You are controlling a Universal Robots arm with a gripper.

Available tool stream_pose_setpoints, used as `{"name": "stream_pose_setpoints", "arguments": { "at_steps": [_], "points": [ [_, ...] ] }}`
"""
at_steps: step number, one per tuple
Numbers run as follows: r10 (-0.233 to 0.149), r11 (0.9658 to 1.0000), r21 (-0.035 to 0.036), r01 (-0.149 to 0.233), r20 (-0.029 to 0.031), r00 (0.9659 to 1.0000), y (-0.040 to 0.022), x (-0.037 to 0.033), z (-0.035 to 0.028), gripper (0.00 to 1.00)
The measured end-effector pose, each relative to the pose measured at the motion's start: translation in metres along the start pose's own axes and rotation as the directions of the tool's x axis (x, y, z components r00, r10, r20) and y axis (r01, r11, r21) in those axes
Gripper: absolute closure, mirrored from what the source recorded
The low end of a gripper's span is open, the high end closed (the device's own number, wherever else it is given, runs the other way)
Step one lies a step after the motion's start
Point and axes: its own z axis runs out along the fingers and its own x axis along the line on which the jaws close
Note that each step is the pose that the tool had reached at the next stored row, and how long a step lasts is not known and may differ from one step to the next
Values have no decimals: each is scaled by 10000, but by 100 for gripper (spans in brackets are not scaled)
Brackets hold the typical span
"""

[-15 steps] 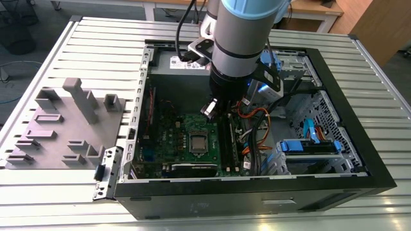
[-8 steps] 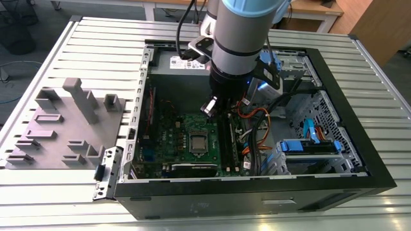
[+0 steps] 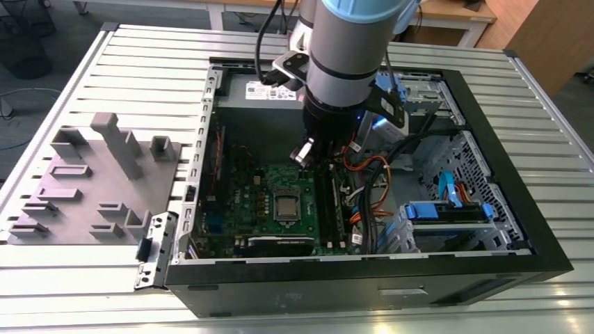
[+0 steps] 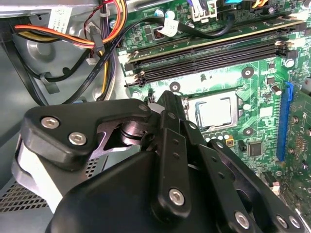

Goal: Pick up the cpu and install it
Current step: 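Install the first cpu locking lever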

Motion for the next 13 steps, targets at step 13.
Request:
{"name": "stream_pose_setpoints", "arguments": {
  "at_steps": [13],
  "points": [
    [0,10000,0,0,0,10000,20,-53,13,89]
  ]
}}
